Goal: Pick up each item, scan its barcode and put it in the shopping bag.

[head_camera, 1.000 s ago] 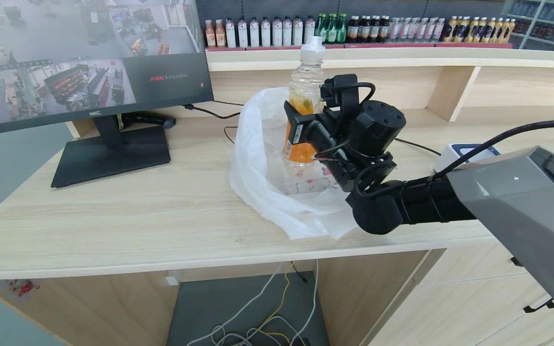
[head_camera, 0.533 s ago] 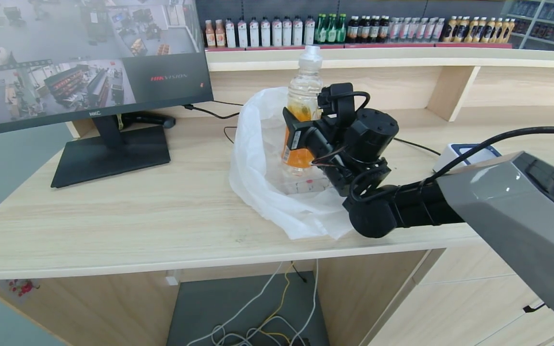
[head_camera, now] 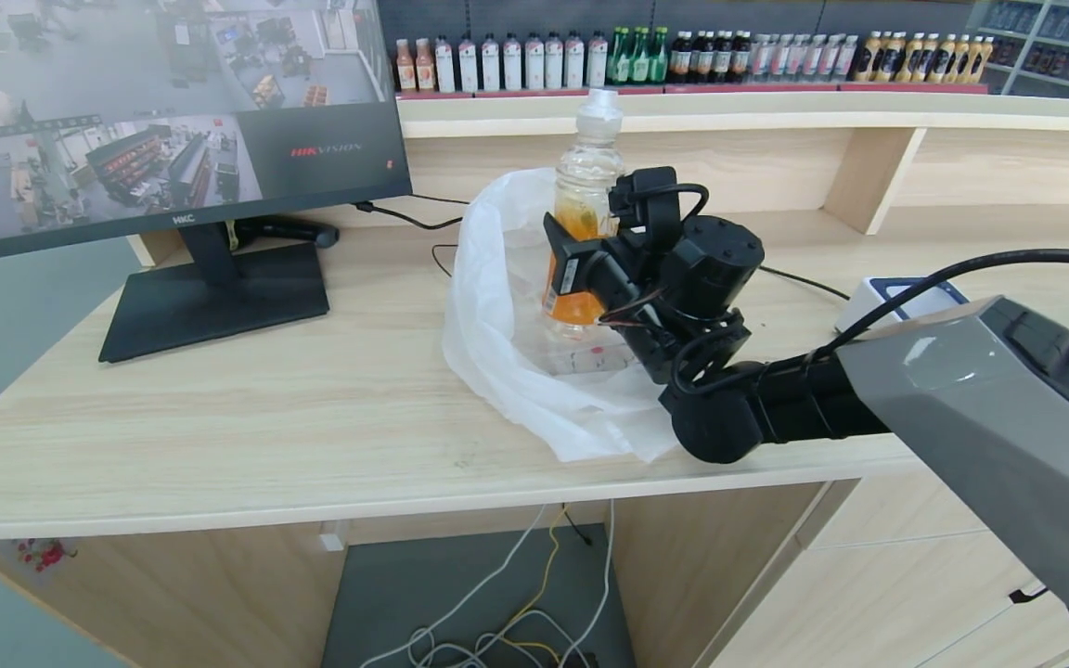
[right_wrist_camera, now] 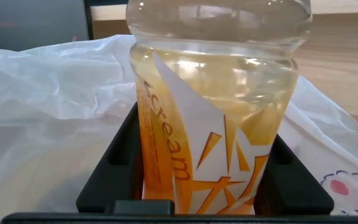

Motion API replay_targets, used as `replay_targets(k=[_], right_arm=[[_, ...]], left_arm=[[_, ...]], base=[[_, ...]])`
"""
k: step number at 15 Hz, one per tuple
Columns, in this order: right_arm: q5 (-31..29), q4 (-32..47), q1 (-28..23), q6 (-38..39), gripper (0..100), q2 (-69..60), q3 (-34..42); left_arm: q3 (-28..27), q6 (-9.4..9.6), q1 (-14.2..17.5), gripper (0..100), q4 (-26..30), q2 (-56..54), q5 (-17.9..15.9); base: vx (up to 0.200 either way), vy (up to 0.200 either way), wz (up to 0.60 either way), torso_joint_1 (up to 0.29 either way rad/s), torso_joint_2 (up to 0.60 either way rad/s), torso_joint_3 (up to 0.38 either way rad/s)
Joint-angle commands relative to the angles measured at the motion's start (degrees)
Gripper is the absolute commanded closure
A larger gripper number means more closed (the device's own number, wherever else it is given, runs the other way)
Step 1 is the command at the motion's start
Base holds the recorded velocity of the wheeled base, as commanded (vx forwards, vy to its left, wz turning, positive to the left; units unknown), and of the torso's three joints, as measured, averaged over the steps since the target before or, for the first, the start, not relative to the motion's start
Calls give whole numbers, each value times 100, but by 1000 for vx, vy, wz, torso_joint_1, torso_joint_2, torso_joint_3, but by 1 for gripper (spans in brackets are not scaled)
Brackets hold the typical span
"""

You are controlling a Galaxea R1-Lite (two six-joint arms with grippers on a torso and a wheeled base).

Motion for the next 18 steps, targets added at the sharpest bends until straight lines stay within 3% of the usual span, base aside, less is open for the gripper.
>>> replay_targets(k=[1, 18], right_arm=[[-1, 8, -4, -3, 100, 18, 3], [7, 8, 22, -135, 100, -26, 188]], left_arm=[[0, 0, 2, 0, 0, -2, 0], [0, 0, 2, 0, 0, -2, 0]], base=[[0, 0, 0, 0, 0, 0], [0, 0, 0, 0, 0, 0]])
